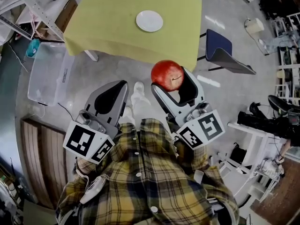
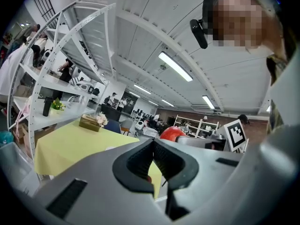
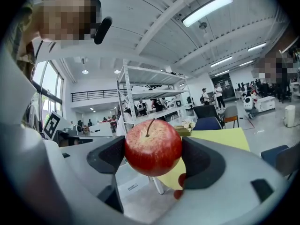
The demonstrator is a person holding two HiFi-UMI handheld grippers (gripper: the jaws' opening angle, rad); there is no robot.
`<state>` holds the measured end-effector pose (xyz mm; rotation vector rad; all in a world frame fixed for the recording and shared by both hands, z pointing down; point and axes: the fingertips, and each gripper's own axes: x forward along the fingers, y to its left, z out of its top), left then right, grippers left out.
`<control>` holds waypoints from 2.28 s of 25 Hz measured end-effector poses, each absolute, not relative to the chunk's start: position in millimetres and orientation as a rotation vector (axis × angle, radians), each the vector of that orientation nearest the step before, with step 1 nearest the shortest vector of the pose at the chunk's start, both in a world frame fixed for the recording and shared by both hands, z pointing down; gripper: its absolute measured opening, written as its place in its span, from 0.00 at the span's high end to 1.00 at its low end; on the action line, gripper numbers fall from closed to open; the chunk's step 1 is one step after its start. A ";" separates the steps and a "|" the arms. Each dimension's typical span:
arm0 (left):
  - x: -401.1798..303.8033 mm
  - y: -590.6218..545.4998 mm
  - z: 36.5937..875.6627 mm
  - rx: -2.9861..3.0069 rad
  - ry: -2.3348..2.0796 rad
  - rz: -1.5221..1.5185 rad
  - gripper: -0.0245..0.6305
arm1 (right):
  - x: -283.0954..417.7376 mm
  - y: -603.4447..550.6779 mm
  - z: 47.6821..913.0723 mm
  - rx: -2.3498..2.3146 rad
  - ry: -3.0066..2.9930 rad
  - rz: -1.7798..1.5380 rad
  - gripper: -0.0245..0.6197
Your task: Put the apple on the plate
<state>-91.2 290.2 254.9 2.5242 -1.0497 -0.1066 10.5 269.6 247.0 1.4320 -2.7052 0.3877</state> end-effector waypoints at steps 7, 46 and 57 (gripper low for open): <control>-82.3 232.1 250.1 2.503 -1.089 -0.116 0.95 | 13.5 211.0 247.3 1.363 -2.718 0.409 0.40; -65.4 -6.5 243.1 2.497 -1.131 -0.063 0.95 | 60.0 -11.6 268.9 1.414 -2.656 0.530 0.40; -84.3 -110.0 248.4 2.582 -0.923 -0.006 0.95 | 37.6 -93.9 280.9 1.613 -2.532 0.565 0.40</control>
